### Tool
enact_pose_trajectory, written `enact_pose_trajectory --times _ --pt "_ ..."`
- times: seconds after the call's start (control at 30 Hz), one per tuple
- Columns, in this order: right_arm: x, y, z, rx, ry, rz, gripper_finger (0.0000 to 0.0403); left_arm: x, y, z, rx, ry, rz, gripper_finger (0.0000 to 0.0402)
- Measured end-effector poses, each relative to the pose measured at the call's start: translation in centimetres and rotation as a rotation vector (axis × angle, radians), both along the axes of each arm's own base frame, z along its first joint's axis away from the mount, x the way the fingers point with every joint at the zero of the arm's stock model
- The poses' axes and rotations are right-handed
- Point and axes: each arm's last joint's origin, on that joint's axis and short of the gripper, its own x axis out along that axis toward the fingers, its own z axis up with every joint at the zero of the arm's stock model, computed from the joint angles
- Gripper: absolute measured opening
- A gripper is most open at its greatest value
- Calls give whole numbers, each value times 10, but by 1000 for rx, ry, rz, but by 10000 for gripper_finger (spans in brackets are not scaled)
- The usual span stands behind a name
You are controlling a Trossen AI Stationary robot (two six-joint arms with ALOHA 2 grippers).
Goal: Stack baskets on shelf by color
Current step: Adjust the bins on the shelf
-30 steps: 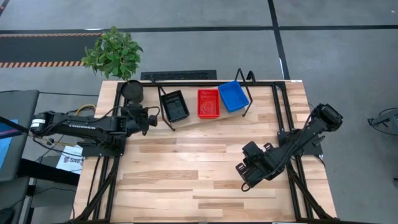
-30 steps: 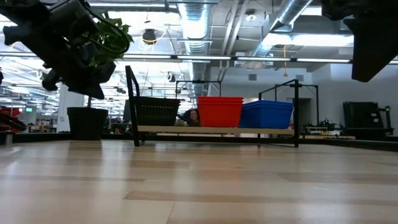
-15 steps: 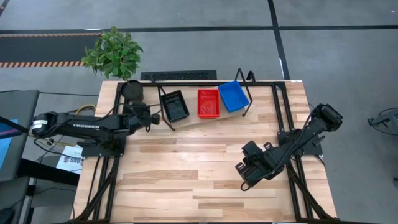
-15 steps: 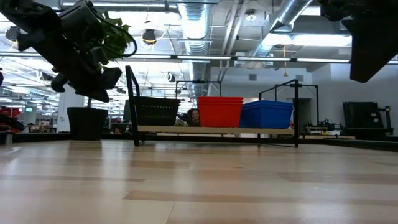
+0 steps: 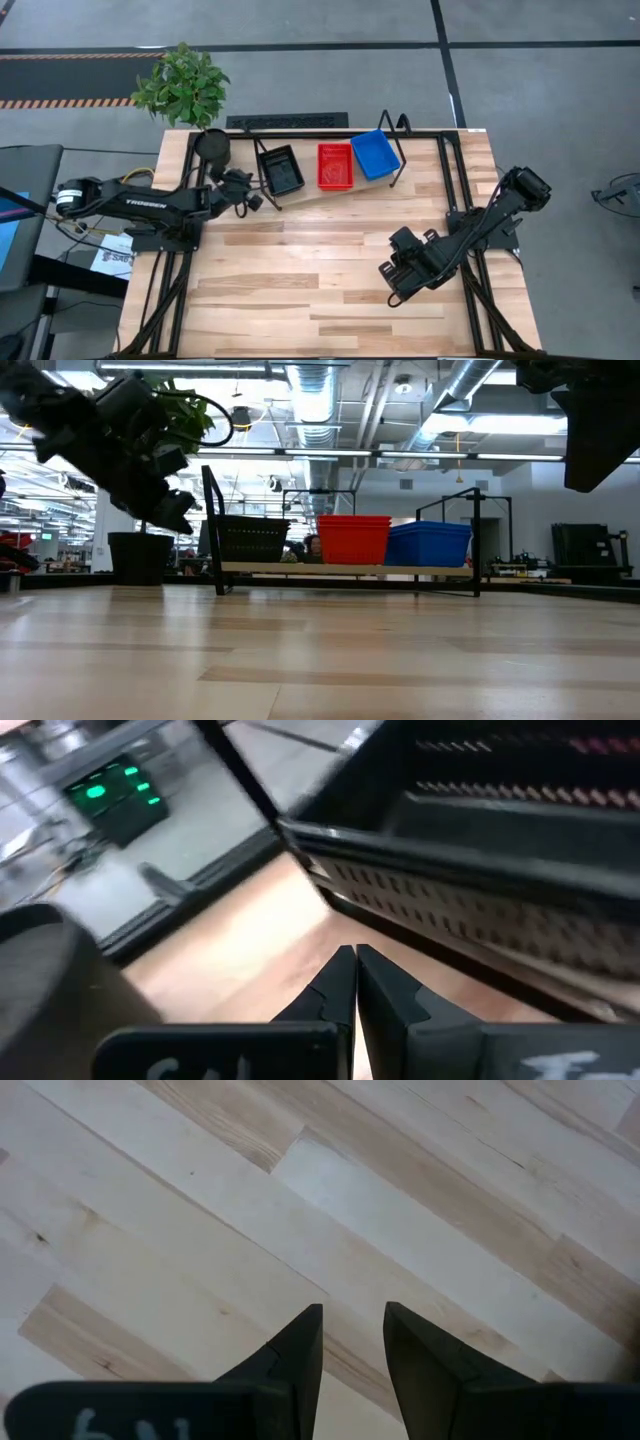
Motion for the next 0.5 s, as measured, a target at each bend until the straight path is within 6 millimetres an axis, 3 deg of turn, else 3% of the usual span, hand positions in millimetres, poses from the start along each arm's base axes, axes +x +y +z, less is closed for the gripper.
enact_pose_trajectory --times 0.13,0.5 --pt "0 0 0 0 0 0 134 -5 2 -11 11 -44 -54 0" --pt "3 1 0 17 -25 -3 134 -6 22 -6 30 -96 -156 0"
